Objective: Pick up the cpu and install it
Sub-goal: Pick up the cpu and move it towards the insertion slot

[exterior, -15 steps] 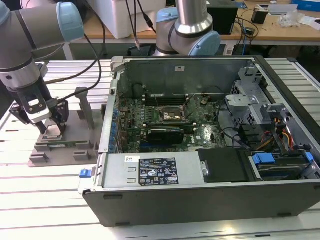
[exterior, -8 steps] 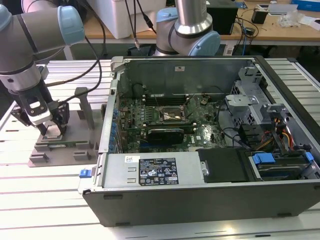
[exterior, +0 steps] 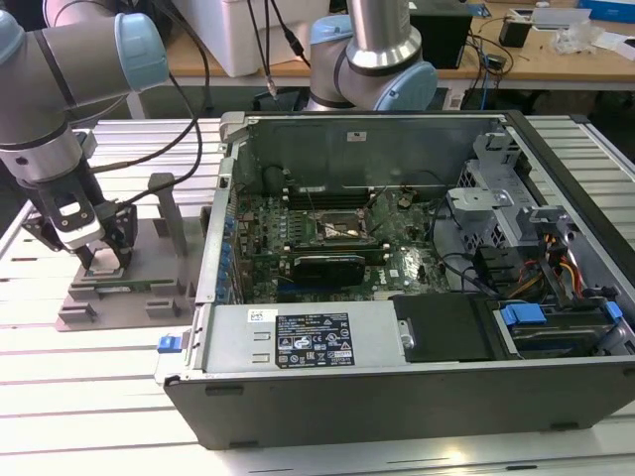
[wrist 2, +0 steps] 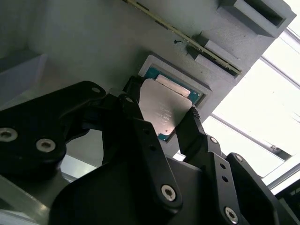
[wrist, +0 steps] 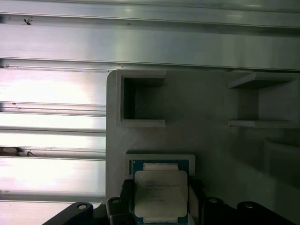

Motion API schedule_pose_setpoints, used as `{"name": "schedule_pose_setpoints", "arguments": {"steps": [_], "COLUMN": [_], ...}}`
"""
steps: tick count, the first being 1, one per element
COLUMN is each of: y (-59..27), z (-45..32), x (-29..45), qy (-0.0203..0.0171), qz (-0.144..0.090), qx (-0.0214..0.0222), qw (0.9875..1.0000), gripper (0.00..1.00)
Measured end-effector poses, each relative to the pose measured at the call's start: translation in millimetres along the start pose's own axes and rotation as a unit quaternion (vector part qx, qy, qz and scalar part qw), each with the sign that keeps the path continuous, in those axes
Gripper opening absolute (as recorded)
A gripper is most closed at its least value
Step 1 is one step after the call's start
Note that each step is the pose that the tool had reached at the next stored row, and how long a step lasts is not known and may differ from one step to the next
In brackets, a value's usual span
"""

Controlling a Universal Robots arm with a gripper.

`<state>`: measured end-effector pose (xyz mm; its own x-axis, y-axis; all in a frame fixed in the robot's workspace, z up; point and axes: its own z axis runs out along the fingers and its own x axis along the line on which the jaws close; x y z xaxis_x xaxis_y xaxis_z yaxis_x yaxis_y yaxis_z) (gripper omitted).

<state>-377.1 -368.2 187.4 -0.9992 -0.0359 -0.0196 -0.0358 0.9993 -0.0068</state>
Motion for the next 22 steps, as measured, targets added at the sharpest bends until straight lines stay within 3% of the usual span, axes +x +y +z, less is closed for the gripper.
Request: {"name": "schedule_pose_setpoints", "arguments": {"steps": [8, 11, 13, 18, 22], "y": [0.0, 0.8, 1.2, 1.8, 1.9], "z": [-0.2, -10.7, -24.8, -46.4, -52.6], "x": [-0.1, -0.3, -0.6, -1.1, -1.2], "qy": [-0.0001, -0.0001, -0.0001, -0.0001, 0.0], "qz": [0.0, 0.0, 0.0, 0.0, 0.0], "qx": [0.0, 0.0, 0.0001, 0.0004, 0.0004], "qw": [1.0, 1.0, 1.0, 1.0, 1.0], "gripper": [0.54, 0.54, 0.54, 0.54, 0.54]}}
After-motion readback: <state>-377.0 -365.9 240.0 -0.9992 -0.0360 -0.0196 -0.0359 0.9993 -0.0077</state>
